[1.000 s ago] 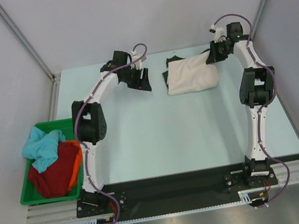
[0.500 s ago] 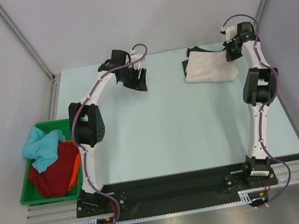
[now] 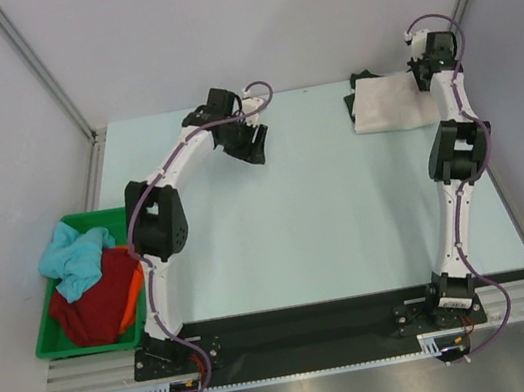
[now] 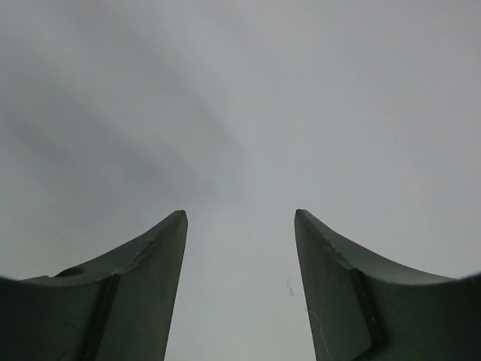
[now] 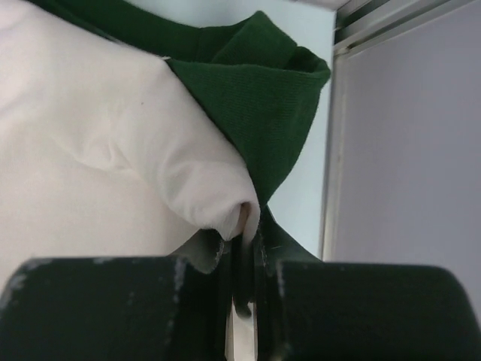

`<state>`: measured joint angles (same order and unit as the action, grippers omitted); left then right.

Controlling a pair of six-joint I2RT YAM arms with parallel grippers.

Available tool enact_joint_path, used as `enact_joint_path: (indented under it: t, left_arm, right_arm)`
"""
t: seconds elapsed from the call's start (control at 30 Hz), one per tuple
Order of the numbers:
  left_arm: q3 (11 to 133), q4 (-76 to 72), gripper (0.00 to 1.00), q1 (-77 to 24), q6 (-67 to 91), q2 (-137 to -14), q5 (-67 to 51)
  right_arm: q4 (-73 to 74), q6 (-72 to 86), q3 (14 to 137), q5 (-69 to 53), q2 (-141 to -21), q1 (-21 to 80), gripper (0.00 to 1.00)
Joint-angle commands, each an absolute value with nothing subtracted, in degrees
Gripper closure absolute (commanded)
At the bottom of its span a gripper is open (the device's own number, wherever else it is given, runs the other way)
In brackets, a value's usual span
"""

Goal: Fold and stack the t-shirts
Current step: Neatly place the folded tshirt to the corner

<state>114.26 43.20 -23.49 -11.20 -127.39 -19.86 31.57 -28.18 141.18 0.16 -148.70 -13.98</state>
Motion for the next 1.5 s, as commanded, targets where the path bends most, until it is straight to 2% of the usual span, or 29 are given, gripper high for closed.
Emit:
enact_joint_path:
  t: [0.0,0.33,0.97,1.03,1.07,1.13,1.3,1.37,1.4,1.43,1.47]
  left_arm:
    - [113.4,43.4,0.35,-24.3,-13.3,-122.2,-18.2]
    - [112.6,43.7,0.35,-25.6,-14.7,-121.2,-15.8]
    - [113.2,43.9,0.35,-27.6,-15.1,-121.6,-14.9]
    - [113.3,43.9,0.34,-27.9,-15.2,-121.5,-14.9]
    - [113.3,43.8,0.34,-28.1,-15.1,-121.4,-14.9]
    - [113.4,43.6,0.34,-28.5,-15.0,-121.3,-14.7]
    - [114.6,42.3,0.32,-29.4,-14.1,-120.8,-12.0]
    - [116.4,41.7,0.27,-29.7,-13.8,-120.7,-10.3]
    - [117.1,41.5,0.20,-30.0,-13.5,-120.8,-9.2]
    - [117.9,41.0,0.18,-30.1,-13.4,-120.8,-8.4]
    - [119.8,40.7,0.16,-30.1,-13.3,-120.9,-7.8]
  right_arm:
    - [23.5,-29.4,145.8,6.9,-150.7,-13.2,1.00]
    - [19.0,-31.5,146.1,13.4,-153.1,-13.5,1.00]
    - [15.0,-32.9,148.4,14.3,-155.2,-15.6,1.00]
    - [13.0,-33.4,149.2,16.1,-155.3,-15.1,0.93]
    - [12.5,-33.4,149.4,16.8,-155.0,-14.9,0.77]
    - [12.0,-32.5,150.5,18.6,-154.3,-14.8,0.58]
    - [12.4,-29.3,151.1,19.7,-146.6,-14.1,0.36]
    - [13.2,-28.1,150.5,18.8,-143.9,-13.5,0.26]
    - [13.2,-26.9,149.2,17.9,-139.8,-13.4,0.25]
    - [12.5,-26.1,143.8,15.8,-137.5,-13.1,0.24]
    - [11.3,-25.0,138.2,14.0,-133.9,-12.4,0.11]
